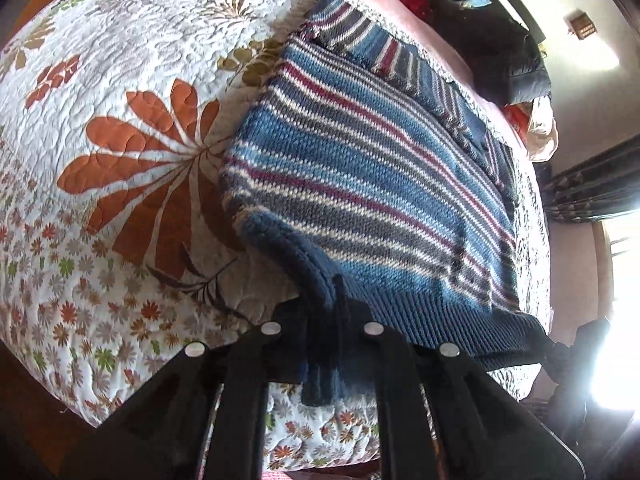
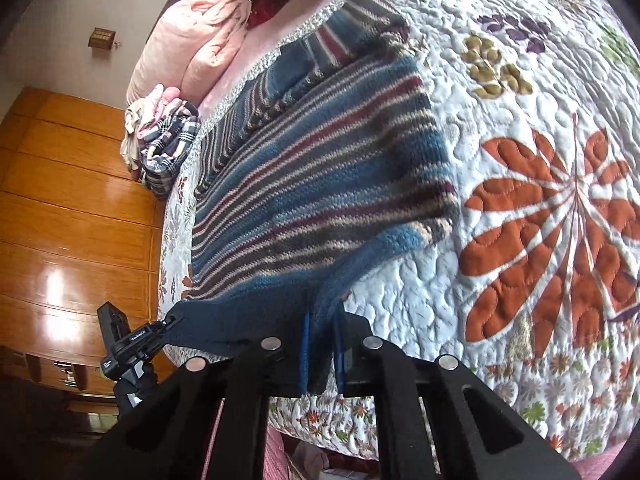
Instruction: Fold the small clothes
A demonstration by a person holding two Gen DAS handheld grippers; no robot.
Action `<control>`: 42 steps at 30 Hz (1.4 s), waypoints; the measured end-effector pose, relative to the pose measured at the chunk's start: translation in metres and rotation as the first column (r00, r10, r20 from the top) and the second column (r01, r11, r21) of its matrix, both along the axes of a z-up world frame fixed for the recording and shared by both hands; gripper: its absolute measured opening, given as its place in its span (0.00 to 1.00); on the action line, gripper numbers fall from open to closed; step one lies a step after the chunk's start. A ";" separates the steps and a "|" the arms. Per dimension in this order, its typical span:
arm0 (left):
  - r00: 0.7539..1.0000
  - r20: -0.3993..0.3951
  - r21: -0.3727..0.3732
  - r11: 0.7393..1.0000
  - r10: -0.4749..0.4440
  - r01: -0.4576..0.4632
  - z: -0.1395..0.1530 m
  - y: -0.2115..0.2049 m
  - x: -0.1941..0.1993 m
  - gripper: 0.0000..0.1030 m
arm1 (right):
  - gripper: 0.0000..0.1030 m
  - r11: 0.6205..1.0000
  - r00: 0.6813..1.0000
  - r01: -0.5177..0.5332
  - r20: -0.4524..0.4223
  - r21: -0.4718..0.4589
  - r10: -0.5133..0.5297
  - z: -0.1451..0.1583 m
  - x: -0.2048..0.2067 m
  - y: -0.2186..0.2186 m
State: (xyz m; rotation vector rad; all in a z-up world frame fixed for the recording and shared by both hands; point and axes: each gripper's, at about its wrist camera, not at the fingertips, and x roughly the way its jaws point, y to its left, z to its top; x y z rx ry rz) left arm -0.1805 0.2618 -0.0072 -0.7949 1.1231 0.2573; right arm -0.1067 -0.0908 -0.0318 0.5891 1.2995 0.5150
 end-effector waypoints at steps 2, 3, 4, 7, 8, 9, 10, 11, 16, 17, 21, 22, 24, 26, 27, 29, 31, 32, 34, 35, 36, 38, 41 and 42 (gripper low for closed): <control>1.000 0.010 0.005 1.000 0.007 -0.007 0.004 0.007 0.011 0.08 | 0.09 1.000 1.000 -0.002 0.013 -0.003 0.002 0.005 0.014 0.003; 1.000 0.014 0.006 1.000 0.009 -0.009 0.005 0.009 0.017 0.08 | 0.09 1.000 1.000 0.000 0.016 -0.004 0.000 0.006 0.021 0.004; 1.000 0.018 0.004 1.000 0.009 -0.009 0.005 0.010 0.024 0.08 | 0.09 1.000 1.000 0.004 0.016 -0.001 -0.004 0.007 0.028 0.004; 1.000 0.021 -0.005 1.000 0.011 -0.011 0.002 0.019 0.042 0.08 | 0.09 1.000 1.000 0.018 -0.001 0.024 -0.018 0.004 0.047 0.005; 1.000 0.021 -0.008 1.000 0.012 -0.012 0.000 0.020 0.048 0.08 | 0.09 0.999 1.000 0.022 -0.012 0.031 -0.022 0.001 0.053 0.003; 1.000 0.022 -0.011 1.000 0.014 -0.014 -0.001 0.022 0.054 0.08 | 0.09 0.999 0.999 0.027 -0.023 0.039 -0.026 -0.002 0.059 0.003; 1.000 0.022 -0.014 1.000 0.016 -0.016 -0.003 0.025 0.062 0.08 | 0.09 0.998 0.999 0.034 -0.038 0.048 -0.032 -0.006 0.066 0.002; 1.000 0.021 -0.016 1.000 0.017 -0.017 -0.005 0.027 0.069 0.08 | 0.09 0.998 0.998 0.039 -0.050 0.057 -0.036 -0.009 0.072 0.003; 1.000 -0.002 -0.027 0.999 0.018 -0.018 -0.024 0.038 0.100 0.09 | 0.09 0.994 0.992 0.069 -0.113 0.088 -0.058 -0.030 0.105 0.003; 1.000 -0.007 -0.032 0.999 0.021 -0.021 -0.028 0.040 0.105 0.09 | 0.09 0.993 0.990 0.074 -0.124 0.088 -0.063 -0.034 0.111 0.003; 0.999 -0.027 -0.048 0.999 0.019 -0.020 -0.046 0.049 0.124 0.12 | 0.09 0.994 0.985 0.082 -0.159 0.074 -0.070 -0.051 0.130 0.007; 0.999 -0.031 -0.051 0.999 0.014 -0.016 -0.050 0.051 0.128 0.12 | 0.09 0.994 0.984 0.082 -0.166 0.069 -0.069 -0.054 0.133 0.008; 0.999 -0.035 -0.055 0.998 0.004 -0.006 -0.057 0.053 0.135 0.13 | 0.09 0.995 0.981 0.080 -0.181 0.062 -0.068 -0.061 0.140 0.009; 0.999 -0.031 -0.066 0.998 -0.007 0.005 -0.063 0.056 0.140 0.13 | 0.09 0.996 0.980 0.075 -0.191 0.056 -0.063 -0.068 0.144 0.009; 1.000 -0.029 -0.073 0.997 -0.011 0.009 -0.064 0.056 0.141 0.13 | 0.10 0.996 0.978 0.073 -0.199 0.053 -0.061 -0.071 0.146 0.010; 1.000 -0.021 -0.096 0.995 -0.022 0.020 -0.066 0.060 0.142 0.15 | 0.11 0.996 0.976 0.070 -0.212 0.057 -0.056 -0.077 0.149 0.009; 1.000 -0.010 -0.130 0.991 -0.022 0.021 -0.065 0.064 0.140 0.15 | 0.13 0.994 0.973 0.081 -0.223 0.076 -0.062 -0.079 0.149 0.006; 1.000 -0.001 -0.142 0.990 -0.019 0.019 -0.064 0.065 0.139 0.17 | 0.14 0.992 0.971 0.089 -0.229 0.093 -0.066 -0.079 0.149 0.004; 1.000 0.023 -0.178 0.984 -0.003 0.007 -0.060 0.071 0.133 0.19 | 0.15 0.990 0.972 0.092 -0.224 0.104 -0.066 -0.078 0.148 0.001; 0.999 0.035 -0.197 0.980 0.010 -0.003 -0.058 0.074 0.129 0.20 | 0.15 0.992 0.974 0.086 -0.218 0.098 -0.063 -0.077 0.147 0.001; 0.999 0.045 -0.212 0.977 0.022 -0.012 -0.056 0.076 0.125 0.21 | 0.16 0.992 0.975 0.081 -0.215 0.093 -0.060 -0.076 0.146 0.000; 0.997 0.060 -0.208 0.978 0.040 -0.026 -0.050 0.079 0.117 0.24 | 0.18 0.991 0.973 0.086 -0.221 0.098 -0.062 -0.075 0.144 -0.002; 0.997 0.067 -0.147 0.989 0.044 -0.034 -0.037 0.083 0.106 0.29 | 0.29 0.987 0.970 0.114 -0.228 0.115 -0.086 -0.072 0.142 -0.010; 0.997 0.066 -0.133 0.990 0.049 -0.040 -0.033 0.085 0.102 0.29 | 0.38 0.987 0.972 0.123 -0.216 0.107 -0.098 -0.069 0.141 -0.014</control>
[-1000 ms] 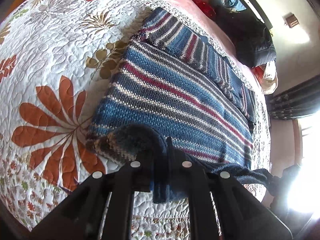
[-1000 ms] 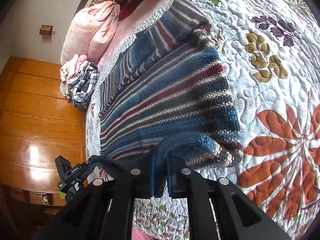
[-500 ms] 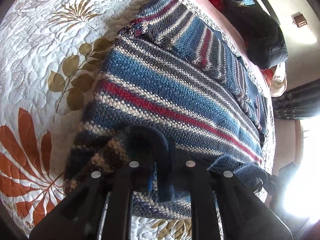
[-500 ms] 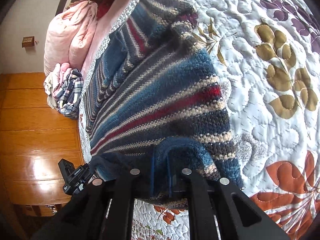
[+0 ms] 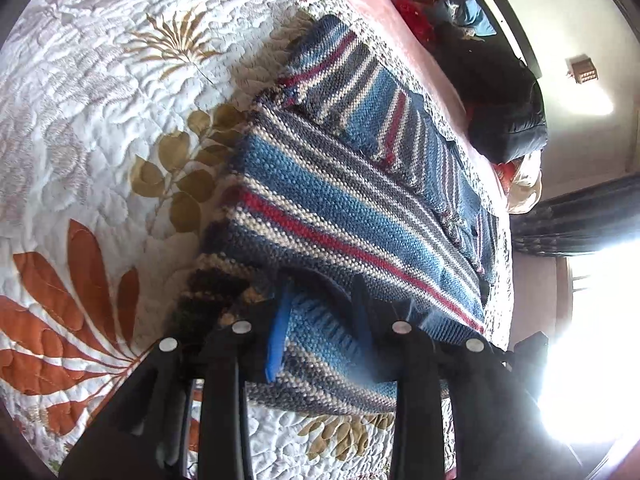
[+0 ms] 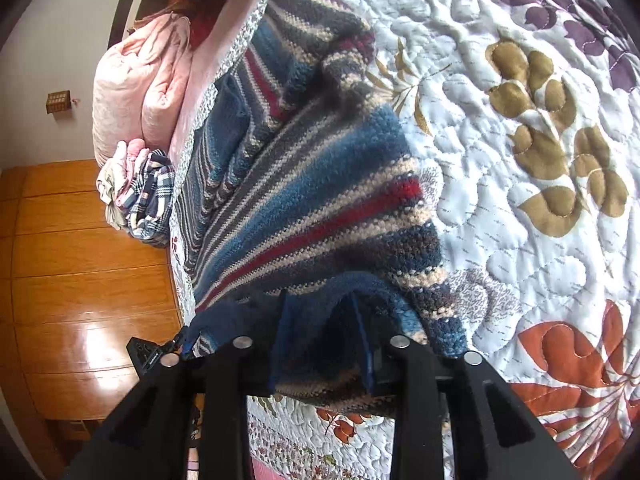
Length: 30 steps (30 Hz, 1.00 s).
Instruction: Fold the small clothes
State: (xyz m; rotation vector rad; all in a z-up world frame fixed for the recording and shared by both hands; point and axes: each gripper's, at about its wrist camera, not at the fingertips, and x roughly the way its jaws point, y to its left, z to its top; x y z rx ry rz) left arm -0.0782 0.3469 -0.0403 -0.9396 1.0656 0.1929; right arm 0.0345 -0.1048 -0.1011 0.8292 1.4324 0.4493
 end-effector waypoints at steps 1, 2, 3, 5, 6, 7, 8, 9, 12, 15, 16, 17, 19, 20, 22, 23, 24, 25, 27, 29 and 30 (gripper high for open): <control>1.000 0.000 0.016 1.000 0.006 -0.006 0.004 0.002 -0.004 0.29 | 0.43 1.000 1.000 0.005 0.014 -0.016 -0.005 0.004 0.000 -0.003; 1.000 0.002 0.033 0.999 0.008 -0.008 0.008 0.004 -0.008 0.29 | 0.43 1.000 1.000 0.008 0.026 -0.030 -0.008 0.008 0.000 -0.006; 1.000 0.002 0.050 0.999 0.006 -0.006 0.011 0.006 -0.011 0.29 | 0.43 0.999 0.999 0.006 0.041 -0.043 -0.004 0.013 -0.001 -0.010; 1.000 -0.007 0.109 0.994 -0.018 0.019 0.019 0.005 -0.012 0.29 | 0.44 0.997 0.997 -0.014 0.070 -0.073 0.019 0.023 -0.002 -0.011; 0.999 -0.014 0.138 0.990 -0.038 0.039 0.022 0.002 -0.010 0.29 | 0.44 0.995 0.995 -0.029 0.089 -0.096 0.037 0.028 -0.002 -0.010; 0.998 -0.022 0.169 0.983 -0.062 0.065 0.026 -0.001 -0.006 0.31 | 0.45 0.991 0.991 -0.051 0.116 -0.123 0.065 0.035 -0.002 -0.007; 0.996 -0.029 0.194 0.977 -0.084 0.088 0.028 -0.005 0.000 0.35 | 0.46 0.987 0.985 -0.074 0.142 -0.146 0.095 0.042 -0.001 -0.003; 0.994 -0.034 0.217 0.970 -0.106 0.111 0.030 -0.009 0.005 0.37 | 0.50 0.980 0.977 -0.101 0.171 -0.170 0.130 0.048 -0.001 0.003; 0.980 -0.060 0.268 0.942 -0.192 0.201 0.028 -0.024 0.029 0.43 | 0.59 0.955 0.949 -0.167 0.222 -0.246 0.224 0.059 0.004 0.025; 0.955 -0.114 0.314 0.902 -0.273 0.296 0.017 -0.038 0.054 0.44 | 0.59 0.920 0.918 -0.235 0.238 -0.314 0.316 0.058 0.014 0.049; 0.947 -0.132 0.321 0.891 -0.292 0.320 0.012 -0.040 0.061 0.44 | 0.60 0.907 0.907 -0.259 0.238 -0.333 0.347 0.055 0.017 0.056; 0.939 -0.146 0.325 0.882 -0.310 0.342 0.007 -0.043 0.068 0.44 | 0.60 0.893 0.897 -0.283 0.233 -0.351 0.376 0.051 0.021 0.062; 0.922 -0.177 0.333 0.861 -0.344 0.385 -0.004 -0.046 0.078 0.44 | 0.60 0.857 0.871 -0.336 0.216 -0.391 0.441 0.042 0.027 0.074; 0.915 -0.191 0.337 0.852 -0.356 0.401 -0.009 -0.047 0.082 0.44 | 0.60 0.837 0.858 -0.361 0.206 -0.411 0.471 0.036 0.030 0.080; 0.905 -0.213 0.338 0.841 -0.368 0.421 -0.017 -0.047 0.087 0.46 | 0.63 0.803 0.837 -0.403 0.178 -0.440 0.518 0.024 0.034 0.087; 0.904 -0.214 0.336 0.841 -0.370 0.424 -0.020 -0.046 0.088 0.48 | 0.64 0.788 0.829 -0.419 0.164 -0.451 0.534 0.018 0.035 0.090; 0.904 -0.210 0.334 0.842 -0.372 0.424 -0.022 -0.045 0.087 0.49 | 0.66 0.776 0.822 -0.434 0.152 -0.458 0.549 0.012 0.035 0.092; 0.904 -0.207 0.334 0.842 -0.373 0.424 -0.022 -0.045 0.087 0.50 | 0.66 0.766 0.813 -0.444 0.150 -0.465 0.563 0.009 0.033 0.094; 0.902 -0.207 0.344 0.834 -0.380 0.431 -0.022 -0.049 0.085 0.50 | 0.64 0.735 0.785 -0.454 0.165 -0.503 0.598 0.010 0.027 0.098; 0.894 -0.218 0.361 0.819 -0.392 0.447 -0.022 -0.055 0.083 0.47 | 0.51 0.691 0.755 -0.455 0.168 -0.561 0.634 0.013 0.018 0.102; 0.891 -0.225 0.373 0.809 -0.395 0.454 -0.022 -0.059 0.081 0.46 | 0.39 0.683 0.743 -0.465 0.171 -0.563 0.647 0.014 0.015 0.104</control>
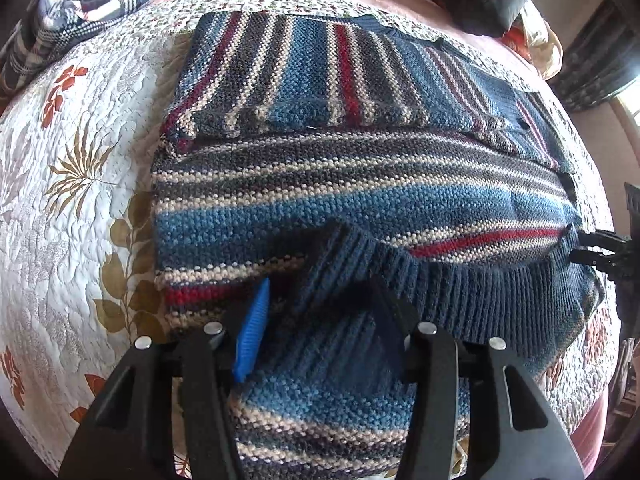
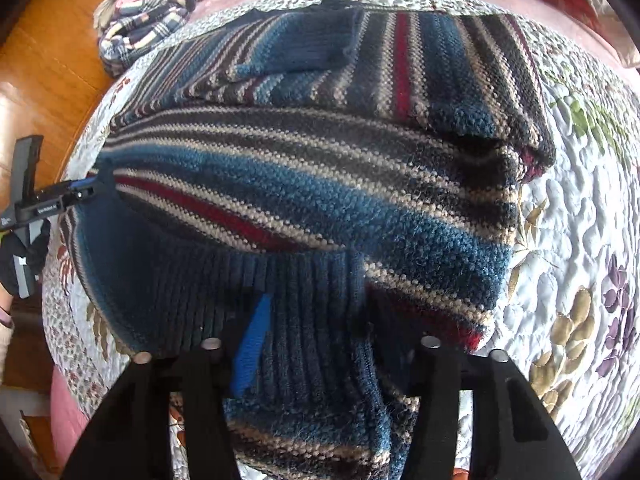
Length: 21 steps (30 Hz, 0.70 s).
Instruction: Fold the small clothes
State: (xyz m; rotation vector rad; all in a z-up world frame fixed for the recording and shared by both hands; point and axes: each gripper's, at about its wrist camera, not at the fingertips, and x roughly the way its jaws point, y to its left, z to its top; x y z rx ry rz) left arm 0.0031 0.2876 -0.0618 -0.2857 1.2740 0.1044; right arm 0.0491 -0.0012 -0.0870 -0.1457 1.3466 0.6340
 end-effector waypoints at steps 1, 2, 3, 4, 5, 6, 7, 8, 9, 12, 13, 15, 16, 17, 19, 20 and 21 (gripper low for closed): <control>1.000 -0.001 0.006 1.000 -0.004 0.004 0.000 -0.002 -0.001 0.41 | 0.26 1.000 1.000 -0.004 0.005 0.003 0.004 0.002 -0.004 0.001; 1.000 0.001 0.018 1.000 -0.003 0.003 0.001 -0.004 -0.003 0.35 | 0.20 1.000 1.000 -0.007 0.009 0.008 0.007 0.004 -0.007 0.001; 1.000 0.002 0.027 1.000 -0.003 0.003 0.002 -0.007 -0.004 0.31 | 0.14 1.000 1.000 -0.009 0.015 0.010 0.009 0.006 -0.009 0.000; 1.000 0.005 0.028 1.000 -0.009 0.009 0.004 -0.009 -0.007 0.21 | 0.13 1.000 1.000 -0.006 0.029 0.013 0.005 0.009 -0.013 -0.001; 1.000 0.007 0.040 0.999 -0.012 0.011 0.005 -0.011 -0.009 0.13 | 0.12 1.000 0.999 0.000 0.037 0.022 -0.001 0.013 -0.016 -0.004; 1.000 0.012 0.058 0.998 -0.014 0.013 0.007 -0.013 -0.012 0.10 | 0.12 0.999 0.999 0.009 0.042 0.031 -0.010 0.016 -0.019 -0.006; 1.000 0.019 0.063 0.998 -0.013 0.012 0.009 -0.014 -0.014 0.09 | 0.11 0.999 0.999 0.017 0.047 0.042 -0.019 0.019 -0.021 -0.010; 1.000 0.028 0.060 0.998 -0.005 0.003 0.011 -0.014 -0.017 0.08 | 0.11 0.998 0.998 0.022 0.054 0.058 -0.025 0.024 -0.025 -0.013; 0.999 0.039 0.051 0.999 0.010 -0.012 0.015 -0.013 -0.021 0.08 | 0.11 0.997 0.998 0.024 0.063 0.076 -0.029 0.030 -0.030 -0.015; 0.995 0.082 0.029 0.998 0.048 -0.051 0.026 -0.013 -0.034 0.08 | 0.11 0.994 0.995 0.027 0.094 0.109 -0.037 0.046 -0.043 -0.021; 0.993 0.101 0.029 0.998 0.061 -0.064 0.031 -0.014 -0.040 0.08 | 0.11 0.993 0.994 0.029 0.104 0.117 -0.041 0.052 -0.047 -0.025; 0.988 0.135 0.040 0.996 0.070 -0.076 0.041 -0.020 -0.048 0.08 | 0.11 0.991 0.992 0.033 0.118 0.128 -0.048 0.063 -0.052 -0.030; 0.986 0.154 0.052 0.995 0.072 -0.081 0.047 -0.022 -0.053 0.08 | 0.11 0.991 0.991 0.034 0.127 0.133 -0.051 0.068 -0.056 -0.030; 0.983 0.169 0.060 0.995 0.074 -0.085 0.053 -0.025 -0.056 0.07 | 0.11 0.990 0.989 0.036 0.134 0.134 -0.054 0.072 -0.058 -0.031; 0.976 0.203 0.073 0.993 0.081 -0.097 0.066 -0.027 -0.058 0.07 | 0.11 0.989 0.986 0.042 0.152 0.143 -0.064 0.083 -0.059 -0.033; 0.972 0.218 0.079 0.991 0.084 -0.104 0.071 -0.027 -0.057 0.07 | 0.11 0.987 0.984 0.046 0.161 0.153 -0.071 0.089 -0.060 -0.033; 0.968 0.236 0.083 0.990 0.087 -0.109 0.078 -0.026 -0.057 0.07 | 0.11 0.985 0.982 0.051 0.170 0.162 -0.078 0.095 -0.059 -0.033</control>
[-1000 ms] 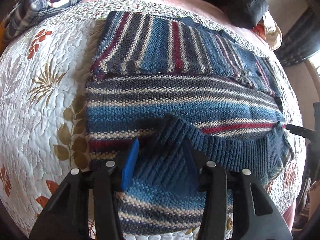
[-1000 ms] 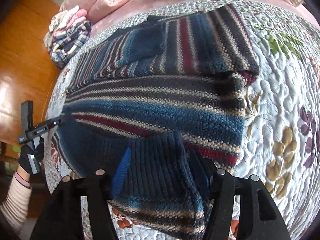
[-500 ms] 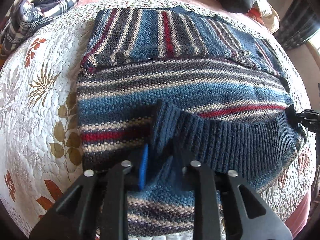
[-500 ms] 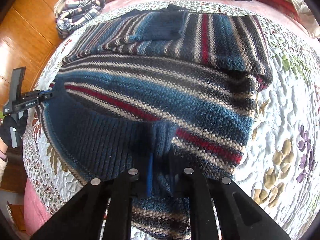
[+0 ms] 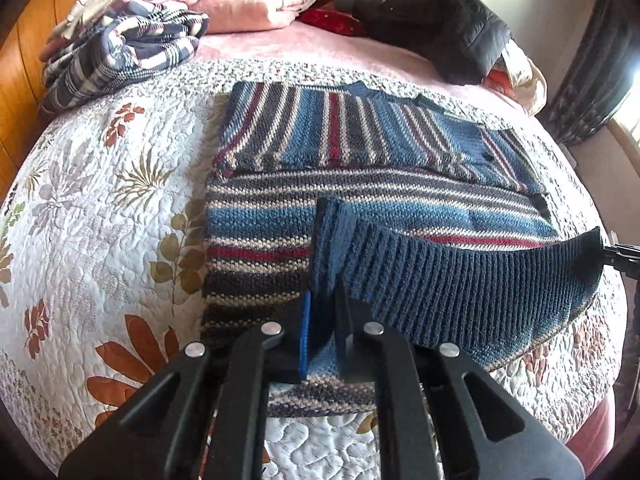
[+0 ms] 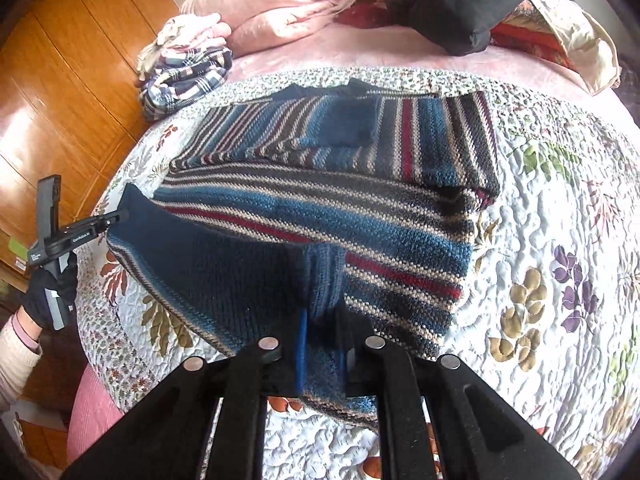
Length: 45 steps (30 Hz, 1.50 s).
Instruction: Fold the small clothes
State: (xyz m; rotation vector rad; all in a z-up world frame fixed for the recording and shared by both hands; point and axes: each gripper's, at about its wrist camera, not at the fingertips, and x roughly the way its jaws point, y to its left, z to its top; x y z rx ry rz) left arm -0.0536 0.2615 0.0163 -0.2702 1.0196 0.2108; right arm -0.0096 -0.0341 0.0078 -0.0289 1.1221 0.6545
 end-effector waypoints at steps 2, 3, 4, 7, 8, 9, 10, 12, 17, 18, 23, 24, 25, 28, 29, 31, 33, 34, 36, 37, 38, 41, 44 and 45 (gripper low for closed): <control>0.999 0.038 0.007 1.000 0.013 -0.013 0.014 0.002 0.006 0.07 | 0.11 1.000 1.000 0.015 0.016 0.017 -0.016 0.012 0.005 -0.001; 0.998 0.061 0.010 1.000 0.017 -0.018 0.022 0.004 0.010 0.07 | 0.11 0.999 0.999 0.022 0.024 0.025 -0.022 0.018 0.007 -0.002; 0.997 0.078 0.016 1.000 0.019 -0.020 0.028 0.004 0.015 0.07 | 0.11 0.999 0.999 0.029 0.037 0.031 -0.031 0.025 0.011 -0.001; 0.990 0.140 0.039 0.999 0.020 -0.026 0.048 0.007 0.037 0.07 | 0.11 0.996 0.996 0.056 0.062 0.063 -0.060 0.044 0.032 0.001; 0.987 0.158 0.041 0.999 0.023 -0.030 0.053 0.008 0.045 0.07 | 0.11 0.995 0.995 0.066 0.068 0.074 -0.071 0.049 0.041 0.002; 0.985 0.173 0.042 0.999 0.025 -0.033 0.058 0.009 0.052 0.07 | 0.11 0.994 0.994 0.075 0.072 0.084 -0.082 0.053 0.049 0.004; 0.981 0.192 0.046 0.998 0.028 -0.037 0.063 0.013 0.064 0.07 | 0.11 0.992 0.993 0.083 0.079 0.094 -0.091 0.059 0.059 0.005; 0.975 0.220 0.046 0.998 0.036 -0.047 0.070 0.017 0.082 0.07 | 0.11 0.990 0.989 0.100 0.103 0.096 -0.110 0.068 0.080 0.008; 0.959 0.279 0.051 0.996 0.054 -0.071 0.075 0.032 0.134 0.07 | 0.10 0.989 0.979 0.126 0.154 0.078 -0.137 0.078 0.126 0.021; 0.958 0.282 0.051 0.996 0.058 -0.075 0.074 0.035 0.144 0.07 | 0.10 0.988 0.976 0.134 0.161 0.071 -0.144 0.078 0.137 0.024; 0.960 0.274 0.082 0.993 0.056 -0.081 0.060 0.044 0.192 0.07 | 0.10 0.986 0.971 0.165 0.168 0.030 -0.168 0.067 0.184 0.033; 0.961 0.269 0.079 0.993 0.062 -0.087 0.056 0.047 0.199 0.07 | 0.10 0.984 0.971 0.173 0.163 0.028 -0.176 0.063 0.193 0.033; 0.963 0.261 0.074 0.993 0.071 -0.093 0.051 0.050 0.206 0.07 | 0.10 0.982 0.970 0.184 0.156 0.027 -0.186 0.060 0.202 0.033; 0.970 0.229 0.078 0.991 0.087 -0.108 0.033 0.059 0.225 0.07 | 0.10 0.978 0.970 0.207 0.126 0.028 -0.209 0.045 0.225 0.036; 0.972 0.216 0.084 0.990 0.089 -0.109 0.027 0.062 0.231 0.07 | 0.10 0.978 0.970 0.209 0.122 0.023 -0.210 0.040 0.231 0.038; 0.979 0.184 0.092 0.990 0.088 -0.106 0.013 0.066 0.242 0.07 | 0.10 0.977 0.971 0.211 0.116 0.005 -0.211 0.028 0.241 0.043; 0.985 0.149 0.083 0.991 0.088 -0.101 -0.002 0.070 0.252 0.07 | 0.10 0.977 0.972 0.213 0.103 -0.011 -0.211 0.014 0.249 0.047; 0.988 0.126 0.079 0.991 0.093 -0.104 -0.012 0.072 0.258 0.07 | 0.11 0.976 0.972 0.218 0.094 -0.021 -0.215 0.006 0.254 0.049; 0.991 0.088 0.080 0.991 0.104 -0.111 -0.028 0.075 0.265 0.07 | 0.10 0.973 0.972 0.226 0.076 -0.037 -0.223 -0.009 0.261 0.052; 0.992 0.069 0.087 0.989 0.109 -0.115 -0.037 0.077 0.268 0.08 | 0.10 0.972 0.972 0.229 0.072 -0.048 -0.225 -0.015 0.264 0.054; 0.992 0.058 0.091 0.989 0.113 -0.118 -0.043 0.078 0.270 0.08 | 0.10 0.971 0.972 0.230 0.069 -0.058 -0.226 -0.021 0.267 0.055; 0.993 0.028 0.097 0.988 0.118 -0.120 -0.059 0.082 0.274 0.08 | 0.11 0.968 0.971 0.236 0.056 -0.080 -0.232 -0.034 0.275 0.056; 0.994 0.003 0.118 0.987 0.110 -0.110 -0.068 0.080 0.280 0.08 | 0.11 0.965 0.970 0.243 0.041 -0.096 -0.240 -0.045 0.282 0.056; 0.994 -0.007 0.128 0.986 0.107 -0.105 -0.071 0.080 0.281 0.09 | 0.11 0.965 0.970 0.243 0.035 -0.103 -0.241 -0.050 0.285 0.057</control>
